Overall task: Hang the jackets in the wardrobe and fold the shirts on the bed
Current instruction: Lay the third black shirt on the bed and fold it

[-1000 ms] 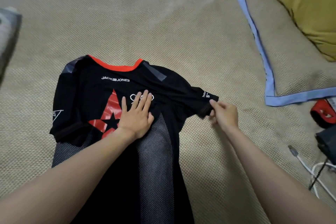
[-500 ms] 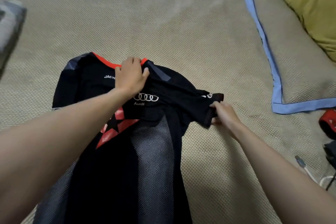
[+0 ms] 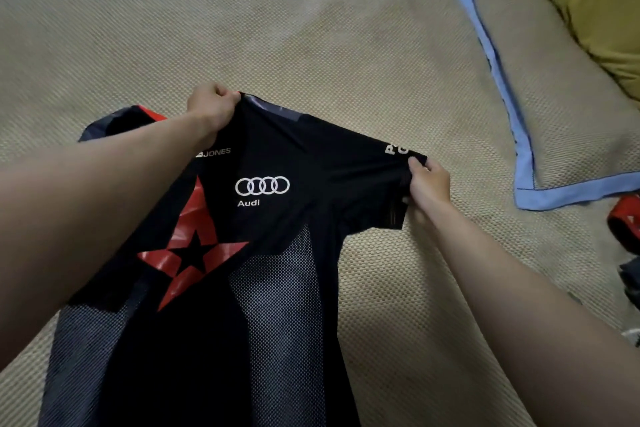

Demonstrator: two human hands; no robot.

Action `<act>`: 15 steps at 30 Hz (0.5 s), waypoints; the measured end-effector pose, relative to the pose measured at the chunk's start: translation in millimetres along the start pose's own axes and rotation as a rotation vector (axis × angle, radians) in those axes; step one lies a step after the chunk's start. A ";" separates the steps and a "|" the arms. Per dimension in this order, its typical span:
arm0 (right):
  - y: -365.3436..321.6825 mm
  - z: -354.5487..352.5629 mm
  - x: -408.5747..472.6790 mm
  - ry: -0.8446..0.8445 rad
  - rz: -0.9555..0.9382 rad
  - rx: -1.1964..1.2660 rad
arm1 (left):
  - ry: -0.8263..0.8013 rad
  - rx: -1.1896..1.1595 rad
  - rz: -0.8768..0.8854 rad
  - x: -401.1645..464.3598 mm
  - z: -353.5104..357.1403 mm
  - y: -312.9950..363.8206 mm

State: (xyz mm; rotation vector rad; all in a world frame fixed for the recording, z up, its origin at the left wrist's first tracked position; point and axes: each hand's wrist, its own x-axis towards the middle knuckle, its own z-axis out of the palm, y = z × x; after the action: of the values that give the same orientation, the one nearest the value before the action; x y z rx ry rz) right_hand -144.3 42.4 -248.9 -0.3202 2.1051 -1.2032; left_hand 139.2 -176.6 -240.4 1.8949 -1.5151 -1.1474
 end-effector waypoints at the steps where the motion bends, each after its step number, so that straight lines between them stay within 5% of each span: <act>1: -0.3 2.0 3.7 0.031 0.004 -0.016 | 0.012 -0.016 -0.014 2.6 1.4 -1.0; 4: -0.1 5.8 3.3 0.043 0.026 -0.051 | 0.012 -0.043 -0.026 4.5 6.4 -3.7; 11: 4.0 -12.3 -34.6 -0.349 0.053 -0.005 | -0.065 -0.131 -0.013 5.1 2.5 1.9; 15: 9.7 -26.2 -35.4 -0.130 0.048 0.105 | -0.146 -0.035 0.039 0.3 -1.7 5.8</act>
State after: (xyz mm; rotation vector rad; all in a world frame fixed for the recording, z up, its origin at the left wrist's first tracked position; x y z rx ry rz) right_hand -134.5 83.2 -232.6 -0.2905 1.9212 -1.2264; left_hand 137.4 -178.9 -235.0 1.7852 -1.5902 -1.3107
